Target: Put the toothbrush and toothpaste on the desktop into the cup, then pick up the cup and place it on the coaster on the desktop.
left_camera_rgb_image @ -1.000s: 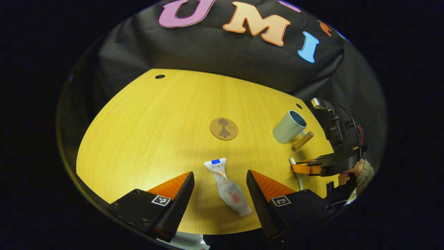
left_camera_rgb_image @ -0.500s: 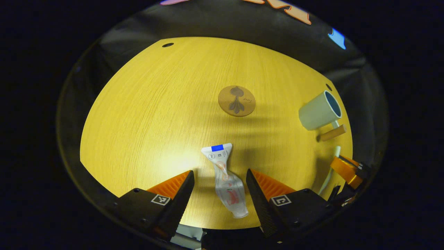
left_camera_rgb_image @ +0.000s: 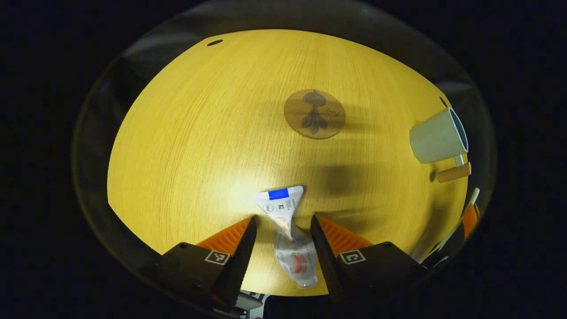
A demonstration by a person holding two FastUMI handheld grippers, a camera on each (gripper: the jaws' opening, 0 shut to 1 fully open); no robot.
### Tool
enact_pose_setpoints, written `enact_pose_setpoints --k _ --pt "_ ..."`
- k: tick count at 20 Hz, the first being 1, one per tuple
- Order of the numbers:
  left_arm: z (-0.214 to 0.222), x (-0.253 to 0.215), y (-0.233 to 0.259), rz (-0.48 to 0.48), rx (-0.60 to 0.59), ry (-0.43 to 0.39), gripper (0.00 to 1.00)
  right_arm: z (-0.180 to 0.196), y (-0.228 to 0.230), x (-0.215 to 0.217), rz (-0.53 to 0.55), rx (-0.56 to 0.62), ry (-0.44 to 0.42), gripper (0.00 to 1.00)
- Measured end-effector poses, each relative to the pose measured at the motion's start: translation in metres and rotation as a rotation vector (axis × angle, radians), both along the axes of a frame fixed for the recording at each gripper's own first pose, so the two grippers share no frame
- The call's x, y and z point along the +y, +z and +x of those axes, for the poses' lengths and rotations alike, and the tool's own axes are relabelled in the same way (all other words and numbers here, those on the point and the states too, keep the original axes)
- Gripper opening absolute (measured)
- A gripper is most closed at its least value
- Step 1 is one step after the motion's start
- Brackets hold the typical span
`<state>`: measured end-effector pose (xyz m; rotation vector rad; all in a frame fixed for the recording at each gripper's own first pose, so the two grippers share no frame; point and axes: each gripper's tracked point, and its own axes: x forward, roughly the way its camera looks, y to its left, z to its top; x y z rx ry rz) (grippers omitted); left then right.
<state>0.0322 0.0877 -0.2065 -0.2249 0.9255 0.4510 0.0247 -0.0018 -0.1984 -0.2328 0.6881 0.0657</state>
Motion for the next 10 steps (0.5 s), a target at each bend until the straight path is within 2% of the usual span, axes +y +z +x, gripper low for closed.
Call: enact_pose_setpoints --k 4,5,6,8,9,10 --pt "0.003 0.001 0.001 0.024 0.017 0.009 0.73 0.011 0.011 0.000 0.012 -0.030 0.016 0.03" --pt "0.004 -0.003 0.000 0.020 0.016 0.011 0.68 0.015 0.013 -0.002 0.005 -0.044 0.022 0.03" --pt "0.008 -0.007 -0.003 0.014 0.016 0.024 0.54 0.017 0.016 -0.003 -0.007 -0.061 0.032 0.03" --pt "0.007 -0.008 0.000 0.014 0.017 0.021 0.38 0.017 0.017 -0.001 -0.007 -0.063 0.041 0.03" --pt "0.006 -0.007 0.002 0.020 0.010 0.020 0.33 0.016 0.019 0.001 -0.006 -0.065 0.044 0.03" --pt "0.008 -0.010 0.000 0.025 0.008 0.008 0.17 0.018 0.020 -0.001 -0.010 -0.068 0.046 0.03"
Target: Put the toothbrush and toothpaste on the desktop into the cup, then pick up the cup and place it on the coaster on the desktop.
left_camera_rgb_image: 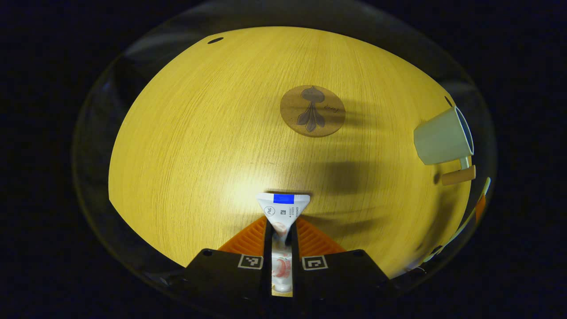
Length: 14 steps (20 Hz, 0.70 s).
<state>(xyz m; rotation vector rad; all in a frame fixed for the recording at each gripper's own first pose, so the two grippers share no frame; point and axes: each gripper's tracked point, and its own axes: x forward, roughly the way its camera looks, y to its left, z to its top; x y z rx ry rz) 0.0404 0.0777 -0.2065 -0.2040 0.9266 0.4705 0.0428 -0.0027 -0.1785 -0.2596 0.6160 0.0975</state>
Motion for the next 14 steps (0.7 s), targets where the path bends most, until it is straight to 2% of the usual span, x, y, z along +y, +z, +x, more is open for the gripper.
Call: enact_pose_setpoints --k 4,8,11,14 --pt "0.001 0.002 0.002 0.017 -0.060 -0.032 0.10 0.001 0.008 -0.003 -0.009 -0.018 0.007 0.03" --pt "0.004 -0.002 0.005 -0.050 -0.156 -0.026 0.05 0.003 0.019 0.002 0.018 -0.041 0.030 0.03" --pt "0.006 -0.003 0.018 -0.094 -0.272 -0.061 0.04 0.005 0.026 0.016 0.094 -0.061 0.079 0.03" --pt "0.004 0.001 0.025 -0.114 -0.336 -0.077 0.04 0.009 0.041 0.029 0.154 -0.101 0.142 0.03"
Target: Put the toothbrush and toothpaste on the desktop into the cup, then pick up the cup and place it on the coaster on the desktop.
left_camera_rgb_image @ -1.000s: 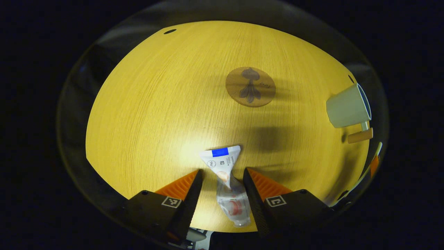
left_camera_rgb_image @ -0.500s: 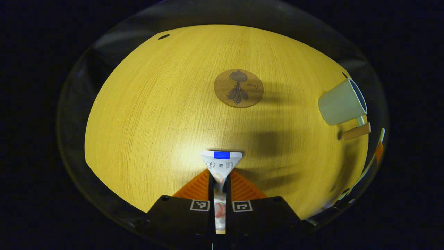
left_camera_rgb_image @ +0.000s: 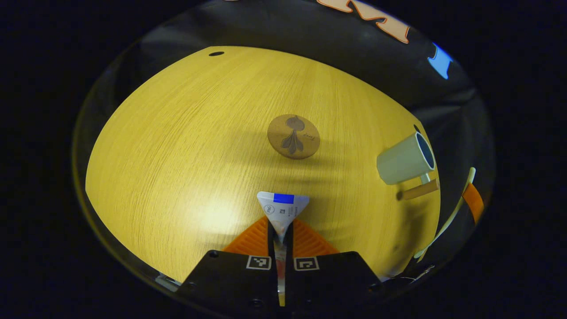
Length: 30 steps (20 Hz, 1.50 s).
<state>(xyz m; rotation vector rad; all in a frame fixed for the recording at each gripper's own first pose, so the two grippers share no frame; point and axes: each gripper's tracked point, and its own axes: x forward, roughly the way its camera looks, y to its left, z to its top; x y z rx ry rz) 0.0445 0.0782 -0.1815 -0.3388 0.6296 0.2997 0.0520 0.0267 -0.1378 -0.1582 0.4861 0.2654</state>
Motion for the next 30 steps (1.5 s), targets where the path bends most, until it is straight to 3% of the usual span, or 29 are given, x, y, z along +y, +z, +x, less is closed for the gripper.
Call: enact_pose_setpoints --k 9,13,19,22,30 --pt "0.014 -0.019 0.087 0.075 -0.372 -0.032 0.04 0.031 0.037 0.025 0.218 -0.083 0.037 0.03" --pt "0.026 -0.038 0.113 0.102 -0.448 -0.108 0.04 0.058 0.060 0.038 0.256 -0.163 0.065 0.03" --pt "0.051 -0.056 0.139 0.051 -0.562 -0.203 0.04 0.108 0.087 0.031 0.353 -0.282 0.015 0.03" --pt "0.067 -0.064 0.145 0.048 -0.593 -0.259 0.04 0.130 0.088 0.016 0.330 -0.350 -0.018 0.03" --pt "0.103 -0.090 0.183 0.063 -0.724 -0.372 0.04 0.146 0.053 -0.007 0.285 -0.395 -0.054 0.03"
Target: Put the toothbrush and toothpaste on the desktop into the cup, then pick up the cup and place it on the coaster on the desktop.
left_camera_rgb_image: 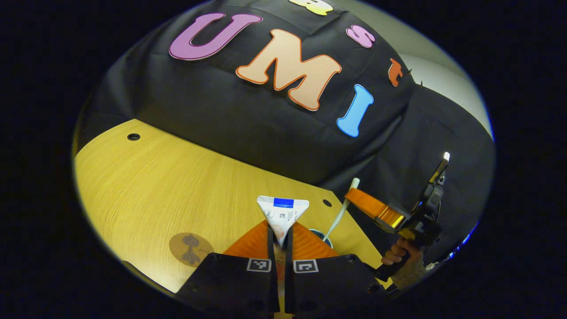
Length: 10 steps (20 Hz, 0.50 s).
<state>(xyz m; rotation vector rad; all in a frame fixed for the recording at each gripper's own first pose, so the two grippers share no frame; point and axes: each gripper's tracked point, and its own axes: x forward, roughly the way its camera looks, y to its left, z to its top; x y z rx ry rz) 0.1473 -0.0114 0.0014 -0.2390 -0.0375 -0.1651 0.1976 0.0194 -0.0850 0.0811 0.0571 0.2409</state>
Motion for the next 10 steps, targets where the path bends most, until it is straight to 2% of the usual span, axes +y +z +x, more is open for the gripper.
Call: enact_pose_setpoints --k 3,4,5,10 --pt "0.014 -0.014 0.012 0.018 -0.039 -0.023 0.06 0.004 -0.018 -0.003 -0.013 -0.010 -0.007 0.03" --pt "0.017 -0.016 0.016 0.019 -0.048 -0.028 0.04 0.001 -0.026 -0.003 -0.010 0.003 -0.005 0.04" --pt "0.019 -0.020 0.021 0.018 -0.058 -0.035 0.06 -0.001 -0.031 -0.001 -0.007 0.012 -0.002 0.04" --pt "0.030 -0.035 0.030 0.030 -0.086 -0.052 0.04 -0.006 -0.039 0.004 -0.022 0.003 0.022 0.08"
